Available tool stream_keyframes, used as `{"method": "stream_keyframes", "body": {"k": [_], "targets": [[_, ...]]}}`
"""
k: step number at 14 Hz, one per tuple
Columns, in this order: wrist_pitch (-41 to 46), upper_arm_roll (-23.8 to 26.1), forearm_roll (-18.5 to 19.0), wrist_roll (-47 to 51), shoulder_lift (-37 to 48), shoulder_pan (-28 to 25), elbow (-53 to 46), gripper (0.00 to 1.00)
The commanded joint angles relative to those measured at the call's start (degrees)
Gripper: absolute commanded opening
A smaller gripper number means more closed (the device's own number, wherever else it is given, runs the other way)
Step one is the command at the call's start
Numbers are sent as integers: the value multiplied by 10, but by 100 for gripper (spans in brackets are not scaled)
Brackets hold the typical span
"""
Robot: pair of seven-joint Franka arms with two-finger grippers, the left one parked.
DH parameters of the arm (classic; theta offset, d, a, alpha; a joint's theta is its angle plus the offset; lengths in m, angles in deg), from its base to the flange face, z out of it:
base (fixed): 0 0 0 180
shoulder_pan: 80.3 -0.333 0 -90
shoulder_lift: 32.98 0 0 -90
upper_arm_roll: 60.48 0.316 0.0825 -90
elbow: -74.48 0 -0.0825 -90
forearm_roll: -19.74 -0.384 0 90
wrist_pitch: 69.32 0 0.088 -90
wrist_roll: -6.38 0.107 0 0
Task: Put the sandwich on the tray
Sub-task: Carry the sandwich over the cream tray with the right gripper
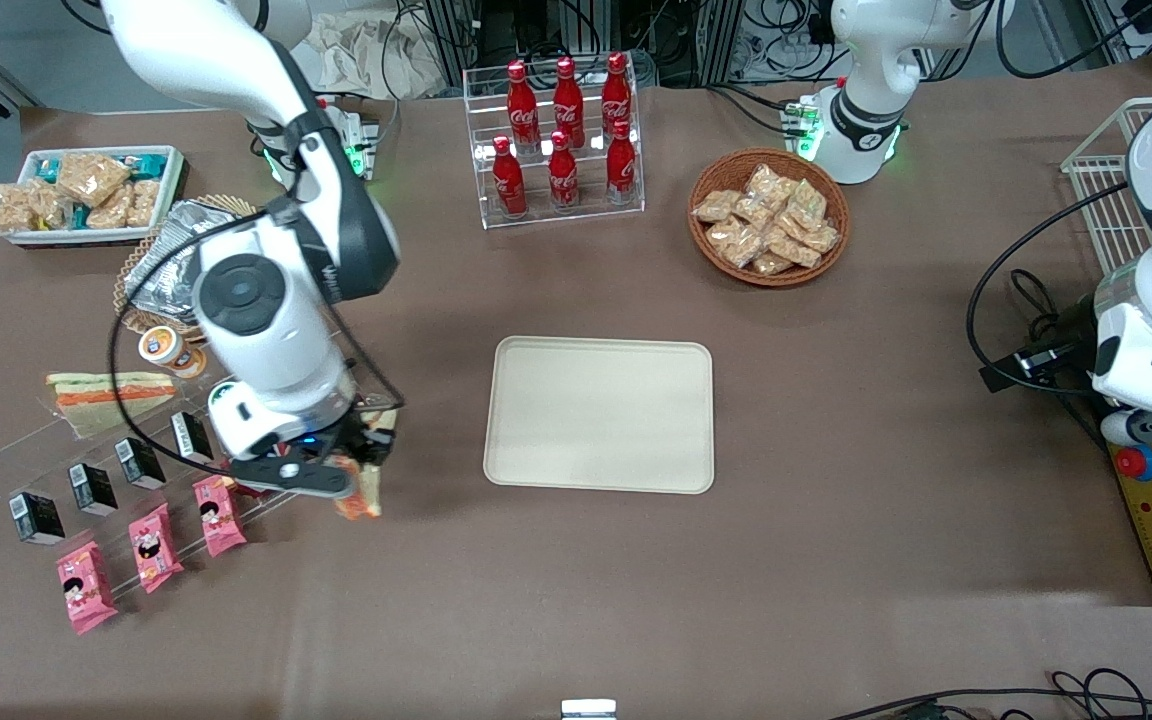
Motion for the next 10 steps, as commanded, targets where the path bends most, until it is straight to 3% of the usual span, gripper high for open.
{"method": "stream_keyframes", "body": {"k": [1, 5, 10], "targets": [[-49, -4, 6, -111, -16, -12, -3, 16], [-58, -5, 14, -146, -49, -82, -26, 14], [-95, -3, 9, -221, -109, -126, -39, 14]]}}
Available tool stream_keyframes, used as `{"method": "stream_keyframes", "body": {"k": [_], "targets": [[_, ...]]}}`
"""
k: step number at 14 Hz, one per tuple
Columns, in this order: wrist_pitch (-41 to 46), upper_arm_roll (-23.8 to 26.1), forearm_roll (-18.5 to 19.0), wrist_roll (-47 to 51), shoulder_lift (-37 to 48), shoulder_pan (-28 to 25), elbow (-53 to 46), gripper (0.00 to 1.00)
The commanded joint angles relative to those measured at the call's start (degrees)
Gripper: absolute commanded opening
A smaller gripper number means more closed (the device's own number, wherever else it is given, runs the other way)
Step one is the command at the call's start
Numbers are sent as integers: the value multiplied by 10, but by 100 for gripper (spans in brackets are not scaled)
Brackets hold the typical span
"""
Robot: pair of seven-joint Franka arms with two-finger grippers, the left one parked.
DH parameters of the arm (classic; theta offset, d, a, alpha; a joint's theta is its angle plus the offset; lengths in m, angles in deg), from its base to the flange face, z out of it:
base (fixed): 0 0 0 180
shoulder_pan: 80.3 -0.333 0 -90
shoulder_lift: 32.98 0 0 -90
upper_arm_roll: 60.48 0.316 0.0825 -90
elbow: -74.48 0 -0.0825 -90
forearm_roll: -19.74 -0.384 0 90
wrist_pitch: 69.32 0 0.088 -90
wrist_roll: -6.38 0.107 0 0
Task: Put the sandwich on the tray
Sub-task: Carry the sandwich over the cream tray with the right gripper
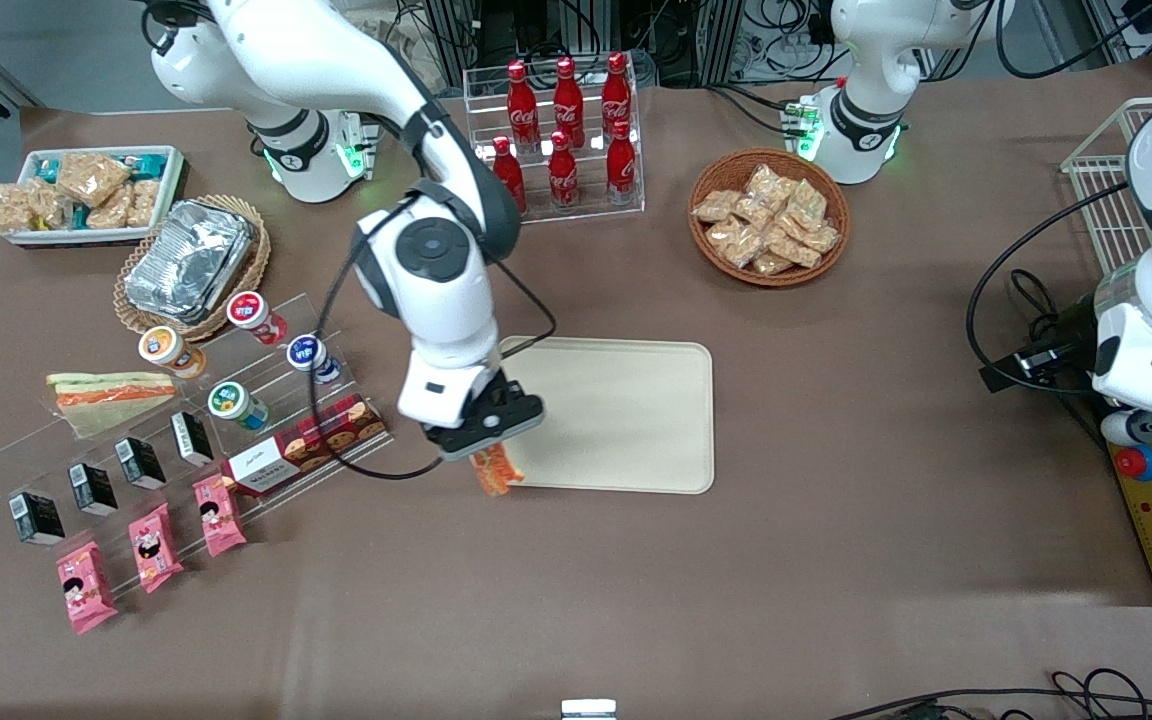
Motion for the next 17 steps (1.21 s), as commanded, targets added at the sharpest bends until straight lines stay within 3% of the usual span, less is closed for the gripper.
{"method": "stream_keyframes", "body": {"k": [1, 3, 7, 14, 17], "targets": [[-43, 11, 4, -63, -52, -12, -27, 14], [-81, 39, 5, -135, -75, -4, -27, 14], [-173, 45, 4, -218, -115, -7, -27, 14], [-241, 98, 5, -226, -153, -4, -27, 15], [-244, 105, 4, -281, -166, 3, -26, 15]]}}
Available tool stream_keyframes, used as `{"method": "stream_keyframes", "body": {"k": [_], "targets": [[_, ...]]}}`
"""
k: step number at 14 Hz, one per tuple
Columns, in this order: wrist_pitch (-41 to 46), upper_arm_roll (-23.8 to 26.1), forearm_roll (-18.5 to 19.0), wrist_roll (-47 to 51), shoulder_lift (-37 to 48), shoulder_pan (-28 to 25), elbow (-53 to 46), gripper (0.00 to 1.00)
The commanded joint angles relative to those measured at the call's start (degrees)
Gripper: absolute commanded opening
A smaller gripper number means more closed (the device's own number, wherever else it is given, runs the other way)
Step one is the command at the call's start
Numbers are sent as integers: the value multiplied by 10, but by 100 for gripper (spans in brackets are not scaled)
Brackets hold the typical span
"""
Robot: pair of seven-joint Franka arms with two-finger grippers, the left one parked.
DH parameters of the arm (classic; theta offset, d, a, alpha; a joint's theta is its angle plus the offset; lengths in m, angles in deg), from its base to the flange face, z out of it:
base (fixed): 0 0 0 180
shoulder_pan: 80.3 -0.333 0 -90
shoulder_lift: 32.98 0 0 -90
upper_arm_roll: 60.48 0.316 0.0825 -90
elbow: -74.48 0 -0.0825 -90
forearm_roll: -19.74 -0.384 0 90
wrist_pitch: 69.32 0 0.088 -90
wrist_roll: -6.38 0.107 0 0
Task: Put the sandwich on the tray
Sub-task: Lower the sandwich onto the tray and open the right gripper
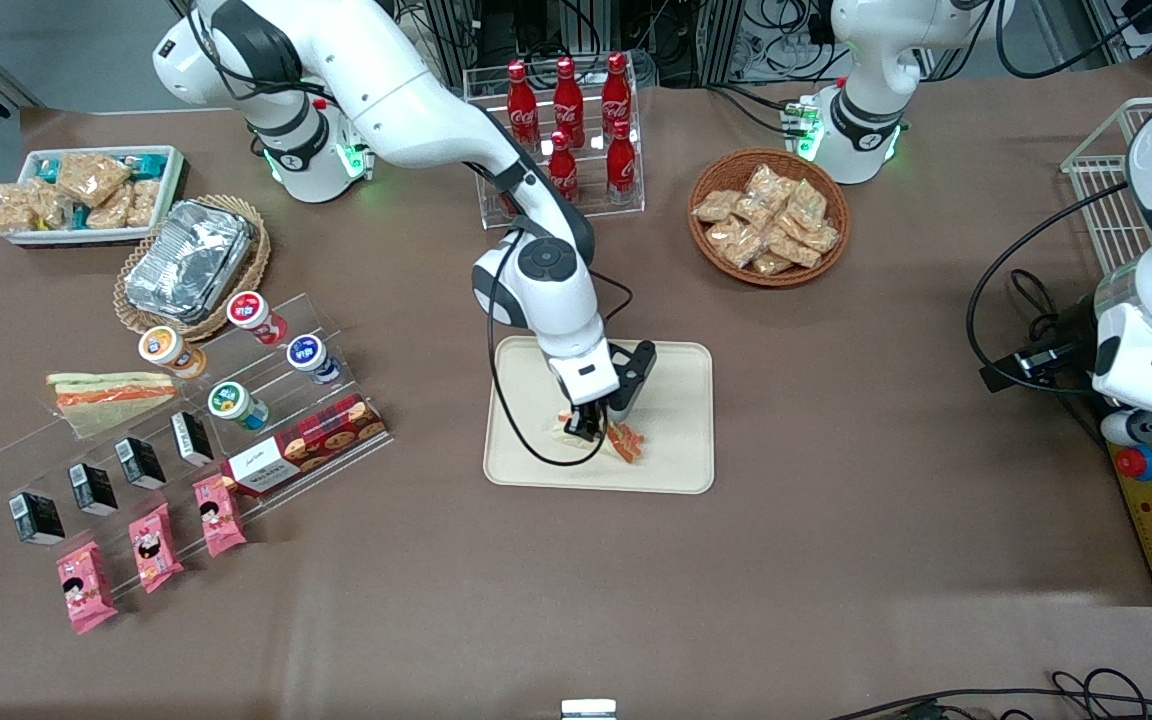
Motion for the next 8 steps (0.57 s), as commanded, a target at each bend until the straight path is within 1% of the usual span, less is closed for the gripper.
{"method": "stream_keyframes", "body": {"k": [1, 2, 5, 8], "targets": [[-12, 14, 4, -51, -22, 20, -19, 16], [-12, 19, 4, -64, -21, 26, -19, 16], [-11, 20, 4, -143, -22, 37, -19, 16], [-13, 29, 5, -173, -27, 35, -19, 16]]}}
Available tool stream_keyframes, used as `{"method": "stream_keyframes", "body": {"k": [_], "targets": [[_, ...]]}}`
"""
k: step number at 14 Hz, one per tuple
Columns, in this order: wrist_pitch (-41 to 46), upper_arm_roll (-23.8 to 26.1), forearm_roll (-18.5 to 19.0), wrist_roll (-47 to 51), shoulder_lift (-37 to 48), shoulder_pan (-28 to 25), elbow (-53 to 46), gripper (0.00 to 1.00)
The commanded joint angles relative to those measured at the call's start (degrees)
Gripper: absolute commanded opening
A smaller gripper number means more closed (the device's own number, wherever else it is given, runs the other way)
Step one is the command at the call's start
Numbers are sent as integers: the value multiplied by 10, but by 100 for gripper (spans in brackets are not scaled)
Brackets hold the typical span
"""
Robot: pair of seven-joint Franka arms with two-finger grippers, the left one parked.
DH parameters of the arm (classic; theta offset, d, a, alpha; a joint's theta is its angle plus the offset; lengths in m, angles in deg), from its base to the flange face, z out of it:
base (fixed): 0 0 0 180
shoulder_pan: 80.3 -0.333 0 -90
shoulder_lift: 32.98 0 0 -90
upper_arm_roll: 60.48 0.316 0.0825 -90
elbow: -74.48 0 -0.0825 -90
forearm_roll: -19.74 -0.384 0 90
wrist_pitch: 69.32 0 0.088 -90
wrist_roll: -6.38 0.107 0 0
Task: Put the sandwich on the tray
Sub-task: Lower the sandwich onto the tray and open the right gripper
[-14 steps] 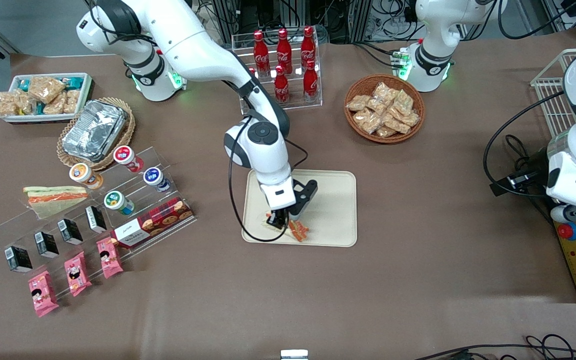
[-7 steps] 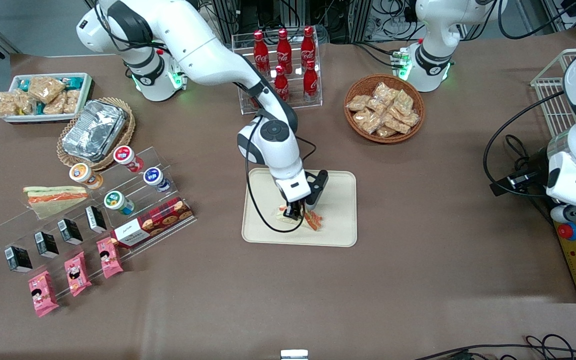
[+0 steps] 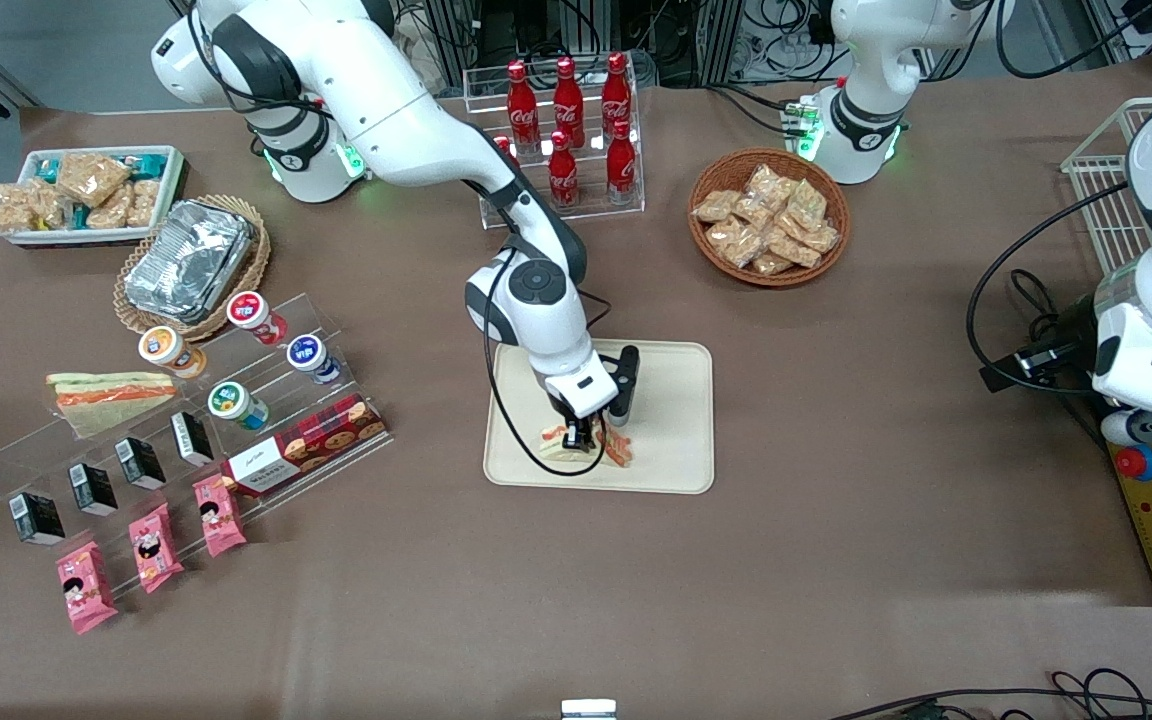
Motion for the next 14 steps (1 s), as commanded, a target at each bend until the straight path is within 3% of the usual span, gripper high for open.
{"method": "stream_keyframes", "body": {"k": [1, 2, 4, 5, 6, 7, 14], "targets": [[-11, 18, 5, -19, -21, 5, -21, 16], [-14, 22, 5, -18, -33, 6, -35, 25], [-17, 25, 5, -17, -47, 7, -48, 26], [-18, 25, 4, -13, -47, 7, -49, 43], [-17, 26, -3, -12, -45, 8, -49, 87], [-16, 26, -19, -13, -41, 8, -49, 99], [21, 26, -49, -16, 10, 32, -44, 99]]}}
